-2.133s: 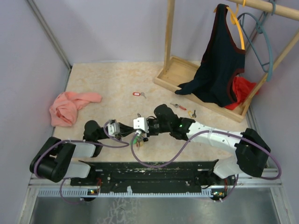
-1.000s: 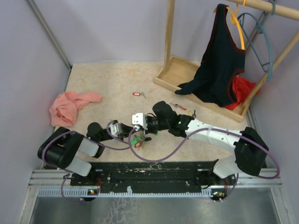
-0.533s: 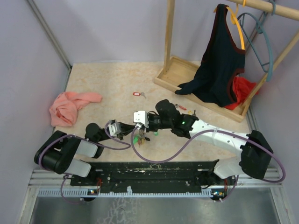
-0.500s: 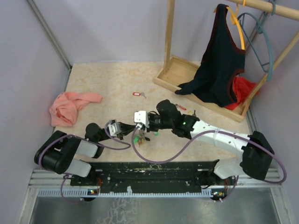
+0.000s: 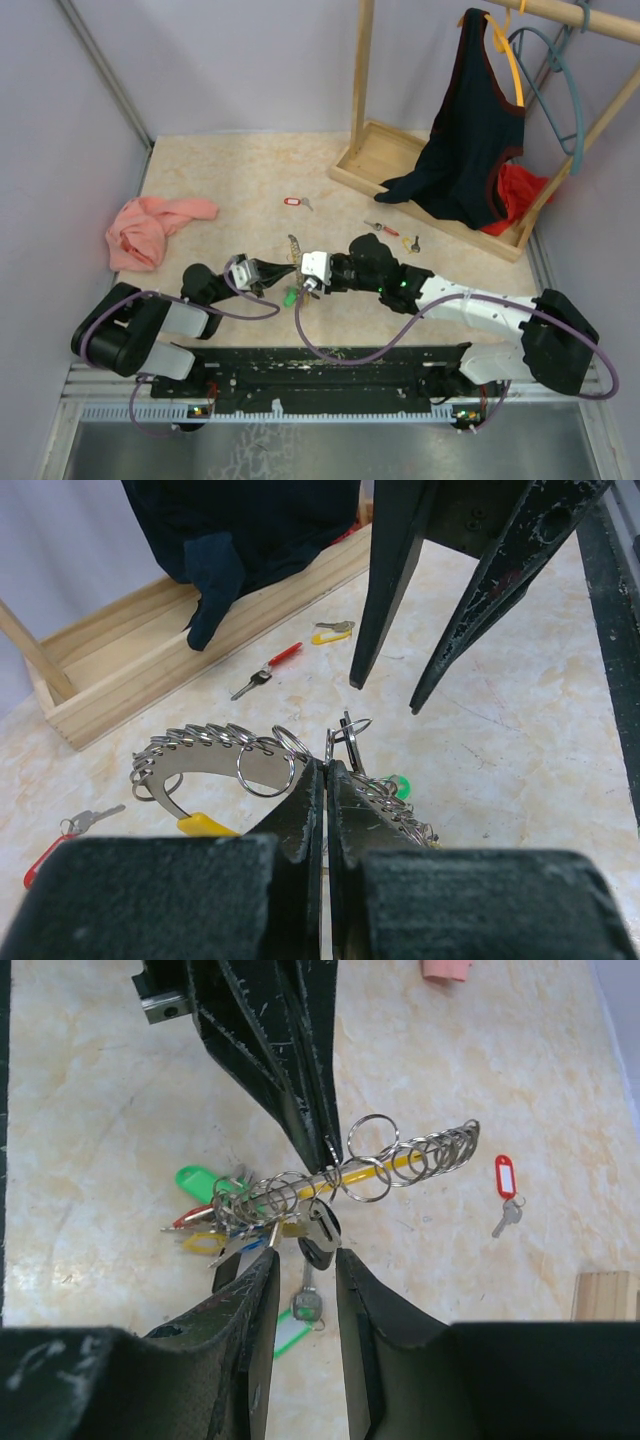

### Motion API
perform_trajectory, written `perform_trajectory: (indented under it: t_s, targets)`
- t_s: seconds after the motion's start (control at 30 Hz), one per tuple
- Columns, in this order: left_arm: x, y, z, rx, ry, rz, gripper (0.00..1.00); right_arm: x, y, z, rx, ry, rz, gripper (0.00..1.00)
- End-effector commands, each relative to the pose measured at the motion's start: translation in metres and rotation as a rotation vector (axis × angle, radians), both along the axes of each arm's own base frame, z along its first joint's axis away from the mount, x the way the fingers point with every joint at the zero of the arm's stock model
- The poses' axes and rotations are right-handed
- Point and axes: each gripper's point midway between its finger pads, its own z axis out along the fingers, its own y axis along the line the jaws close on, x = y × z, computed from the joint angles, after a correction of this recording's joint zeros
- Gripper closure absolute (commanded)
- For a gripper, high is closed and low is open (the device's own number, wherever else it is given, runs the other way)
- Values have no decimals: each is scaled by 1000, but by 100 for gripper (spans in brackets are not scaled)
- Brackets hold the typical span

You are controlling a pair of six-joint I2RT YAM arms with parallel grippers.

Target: Put the keys on the keyring

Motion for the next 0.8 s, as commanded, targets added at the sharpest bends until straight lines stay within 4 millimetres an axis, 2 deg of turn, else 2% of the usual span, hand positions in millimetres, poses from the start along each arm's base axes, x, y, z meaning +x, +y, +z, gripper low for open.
perform_trajectory:
  t_s: [0.0,0.2,0.47,0.77]
  targets:
    - [3,2,11,-24,-26,18,100,14,18,40,158,-101,-26,71]
    - [3,2,10,-29,-18,23,100,15,23,33,168,-104,-26,71]
    - [5,2,11,-37,-11,28,100,4,29,27,159,-68,29,72]
    - [7,3,12,-41,-8,43,100,4,28,25,142,-67,18,72]
